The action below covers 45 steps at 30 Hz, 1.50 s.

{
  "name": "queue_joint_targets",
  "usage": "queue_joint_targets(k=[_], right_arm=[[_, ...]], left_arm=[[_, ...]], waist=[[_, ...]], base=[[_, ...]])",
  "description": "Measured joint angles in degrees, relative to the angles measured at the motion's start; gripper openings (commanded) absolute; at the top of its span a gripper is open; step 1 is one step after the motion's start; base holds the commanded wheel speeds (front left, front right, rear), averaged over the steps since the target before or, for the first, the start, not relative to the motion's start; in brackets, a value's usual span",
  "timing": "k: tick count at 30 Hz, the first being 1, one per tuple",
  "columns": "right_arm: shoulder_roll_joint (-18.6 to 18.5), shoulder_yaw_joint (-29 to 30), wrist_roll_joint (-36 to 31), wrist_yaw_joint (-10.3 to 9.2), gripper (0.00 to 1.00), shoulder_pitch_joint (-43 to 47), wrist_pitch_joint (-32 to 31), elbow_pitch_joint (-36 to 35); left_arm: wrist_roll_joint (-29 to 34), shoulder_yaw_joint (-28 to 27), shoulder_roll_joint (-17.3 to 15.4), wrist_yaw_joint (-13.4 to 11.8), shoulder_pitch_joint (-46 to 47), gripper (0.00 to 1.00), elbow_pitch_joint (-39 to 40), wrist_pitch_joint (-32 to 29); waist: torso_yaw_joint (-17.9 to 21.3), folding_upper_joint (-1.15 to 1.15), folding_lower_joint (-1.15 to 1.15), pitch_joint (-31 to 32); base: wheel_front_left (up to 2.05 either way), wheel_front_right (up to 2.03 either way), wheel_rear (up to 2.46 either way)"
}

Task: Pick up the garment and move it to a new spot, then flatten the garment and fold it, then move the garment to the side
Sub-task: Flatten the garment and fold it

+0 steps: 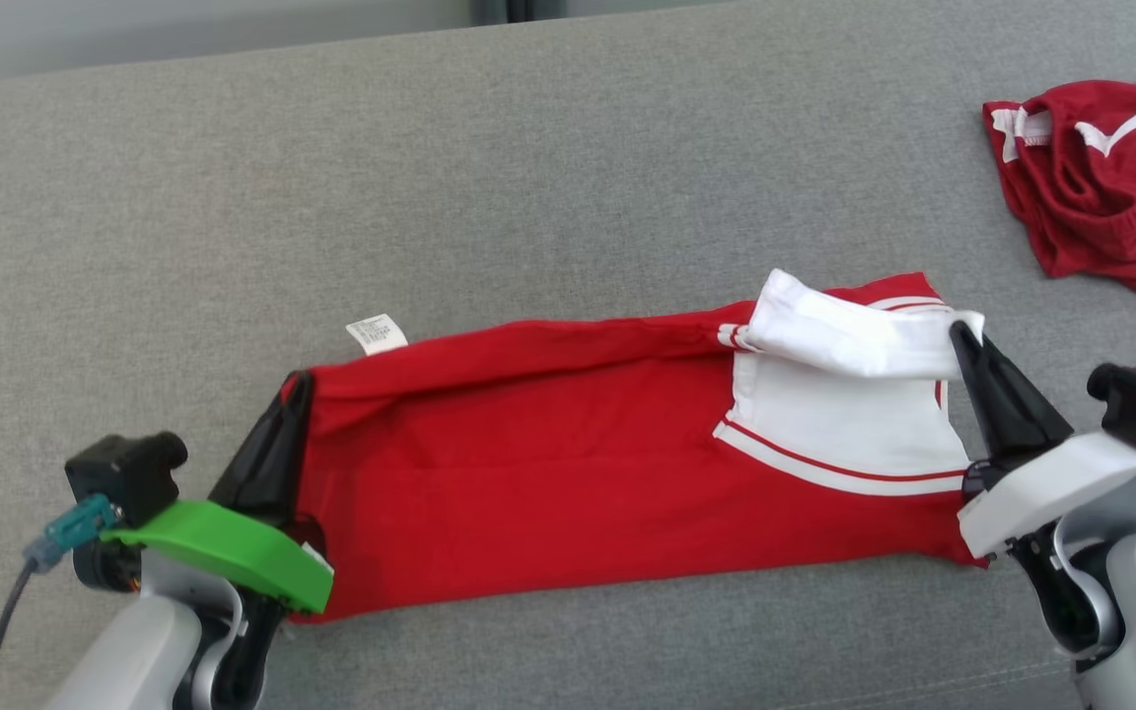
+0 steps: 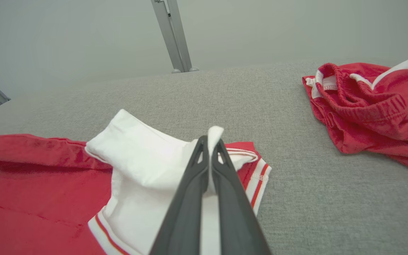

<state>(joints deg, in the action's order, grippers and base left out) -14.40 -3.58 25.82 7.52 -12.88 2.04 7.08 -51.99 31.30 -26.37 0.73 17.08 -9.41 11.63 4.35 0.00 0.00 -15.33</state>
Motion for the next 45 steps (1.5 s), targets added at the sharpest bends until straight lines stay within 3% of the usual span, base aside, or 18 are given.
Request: queue_joint_targets(k=[4,7,8,10,11,16,24,30,37,45], right_arm=[[2.22,1.52,-0.74,0.0,0.0,1.94,0.53,0.75],[3.12,1.81,-2.32,0.0,0.0,2.85,1.82,2.37],[3.42,2.08,-2.6,0.0,0.02,3.12,2.12,2.94],[4.26,2.64,-2.76,-0.01,0.36,3.82,3.12,4.11],[4.42,2.78,-2.94,0.0,1.0,4.15,3.49,4.46],[5.66,5.11,-3.21,0.0,1.0,6.23,5.56,6.11],[6.83,8.5,-3.64,0.0,1.0,8.91,5.45,4.86],[6.5,9.7,-8.02,0.0,1.0,7.79,1.56,5.2],[7.84,10.25,-13.16,0.0,1.0,2.2,-4.01,12.3],[9.12,11.8,-15.43,0.0,1.0,0.53,-5.37,18.89]], left_arm=[[-0.79,-0.2,1.19,-0.04,-2.36,0.0,-1.82,1.23],[-0.88,-0.27,2.52,0.35,-4.06,0.17,-3.91,2.1],[-0.89,-0.3,2.87,0.51,-4.46,0.35,-4.43,2.27],[-0.71,-0.42,3.77,0.86,-5.29,1.0,-5.97,2.6],[-0.7,-0.68,4.11,1.07,-5.58,1.0,-6.55,2.8],[0.6,-3.88,6.22,1.74,-7.52,1.0,-8.49,3.18],[6.15,-14.49,11.81,2.45,-12.35,1.0,-4.97,3.41],[10.2,-17.53,14.85,3.38,-13.03,1.0,-4.19,3.48],[12.95,-19.7,16.59,4.32,-13.08,1.0,-4.43,3.48],[14.27,-20.38,17.78,5.17,-13.08,1.0,-5.09,3.48]], waist=[[0.09,0.0,0.0,0.2],[0.09,0.0,0.0,0.52],[0.08,0.0,0.0,0.67],[0.0,0.0,0.0,1.08],[-0.03,0.0,0.0,1.25],[-0.19,0.0,0.0,2.71],[-0.63,0.0,0.0,5.58],[-1.43,0.0,0.0,6.64],[-2.7,0.0,0.0,6.33],[-4.45,0.0,0.0,6.21]], base=[[0.0,0.0,0.0],[0.0,0.0,0.0],[0.0,0.0,0.0],[0.0,0.0,0.0],[0.0,0.0,0.0],[0.0,0.0,0.0],[0.0,0.0,0.0],[0.0,0.0,0.0],[0.0,0.0,0.0],[0.0,0.0,0.0]])
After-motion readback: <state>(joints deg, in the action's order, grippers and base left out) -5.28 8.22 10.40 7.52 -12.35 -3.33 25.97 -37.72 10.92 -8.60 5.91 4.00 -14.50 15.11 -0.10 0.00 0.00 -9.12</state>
